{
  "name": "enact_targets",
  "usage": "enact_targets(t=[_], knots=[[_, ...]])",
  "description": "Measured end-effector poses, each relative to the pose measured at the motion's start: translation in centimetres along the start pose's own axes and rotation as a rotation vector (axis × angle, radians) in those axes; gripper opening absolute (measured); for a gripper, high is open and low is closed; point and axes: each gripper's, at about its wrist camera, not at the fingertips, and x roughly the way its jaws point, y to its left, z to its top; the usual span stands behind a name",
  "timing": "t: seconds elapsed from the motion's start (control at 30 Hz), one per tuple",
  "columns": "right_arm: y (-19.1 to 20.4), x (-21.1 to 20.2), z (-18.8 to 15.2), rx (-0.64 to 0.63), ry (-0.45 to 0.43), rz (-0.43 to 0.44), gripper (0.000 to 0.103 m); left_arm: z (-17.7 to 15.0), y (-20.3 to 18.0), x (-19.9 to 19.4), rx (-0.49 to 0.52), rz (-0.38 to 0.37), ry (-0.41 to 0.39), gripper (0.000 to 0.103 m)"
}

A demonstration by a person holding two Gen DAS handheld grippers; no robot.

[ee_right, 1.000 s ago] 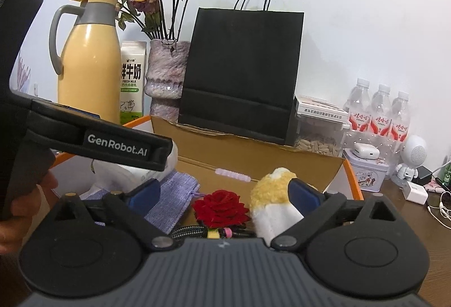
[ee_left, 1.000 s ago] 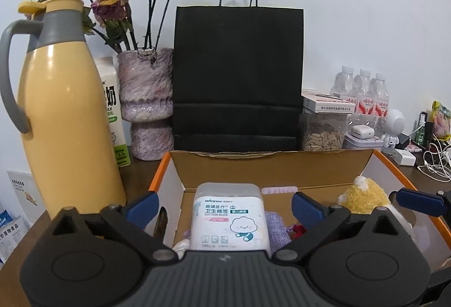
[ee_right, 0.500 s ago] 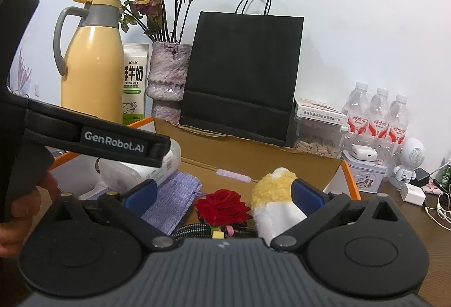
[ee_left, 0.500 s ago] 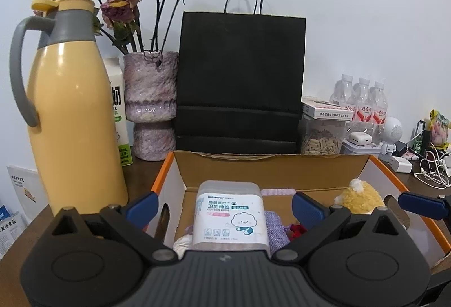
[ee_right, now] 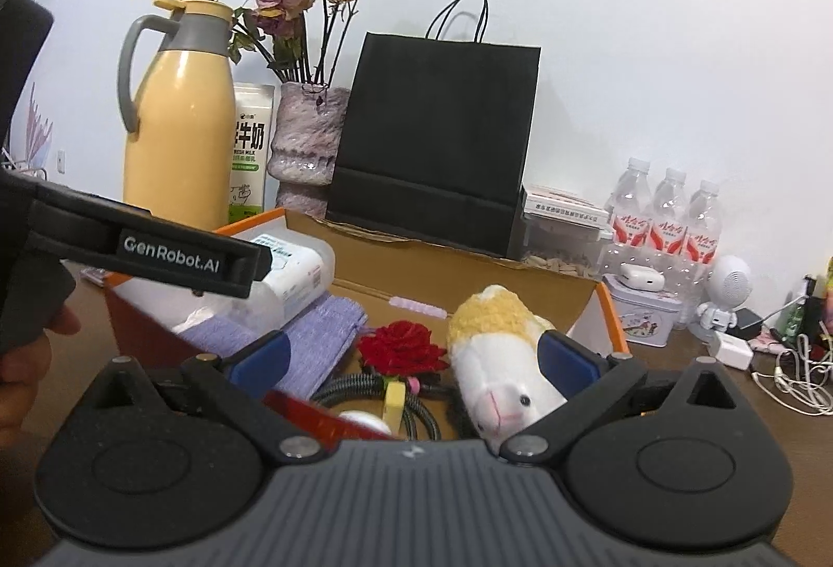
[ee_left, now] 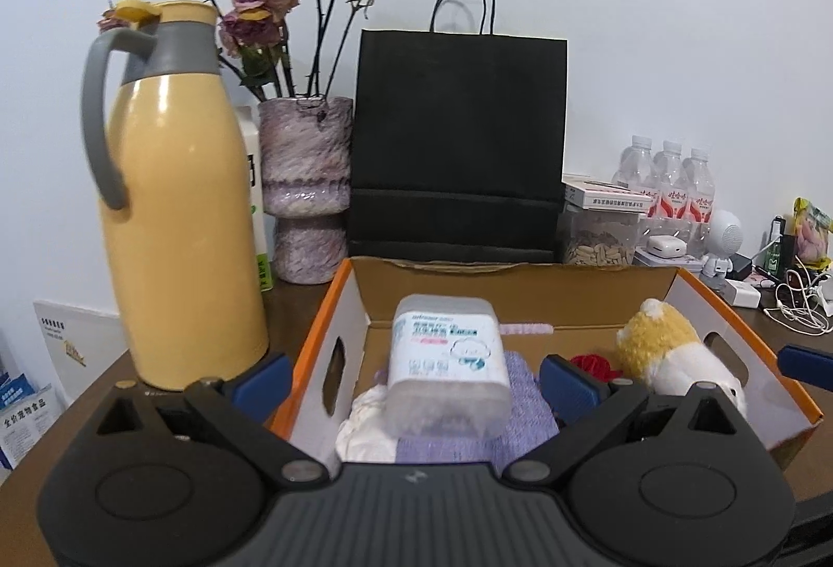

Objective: Organize objects
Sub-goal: 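Lower the cotton-swab box into the box with the left gripper while the right gripper drops the block in, then move both grippers back toward the orange fish toy and black cable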

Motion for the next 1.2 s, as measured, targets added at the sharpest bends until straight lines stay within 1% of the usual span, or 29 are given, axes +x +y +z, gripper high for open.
enact_targets(t=[0.17, 0.33, 0.53, 0.63, 0.77, 0.87, 1.07, 1.2], knots=[[0.8, -2.0, -1.2, 0.011, 0.022, 0.006, 0.103, -1.1, 0.5, -1.6, -0.005, 0.008, 0.017, 0.101], [1.3, -4.3, -2.4, 0.030, 0.034, -0.013, 0.103, -2.6, 0.7, -3.5, -0.004, 0.015, 0.041, 0.101], [1.7, -7.2, -3.5, 0.069, 0.045, -0.020, 0.103, -4.9, 1.2, -5.9, -0.009, 0.018, 0.094, 0.101], [1.6, -8.3, -3.9, 0.109, 0.064, 0.000, 0.103, -5.9, 1.7, -7.2, -0.023, 0.013, 0.114, 0.101], [1.0, -9.9, -4.5, 0.201, 0.090, 0.024, 0.103, -6.8, 2.4, -8.6, -0.044, 0.006, 0.139, 0.101], [0.8, -11.1, -5.0, 0.243, 0.107, 0.032, 0.103, -7.5, 2.6, -9.4, -0.038, 0.008, 0.155, 0.100], [2.5, -12.3, -5.4, 0.185, 0.160, 0.072, 0.103, -8.9, 2.4, -10.6, -0.005, 0.032, 0.174, 0.099], [3.7, -11.8, -5.6, 0.142, 0.236, 0.095, 0.103, -9.3, 2.5, -10.9, 0.009, 0.034, 0.200, 0.099]])
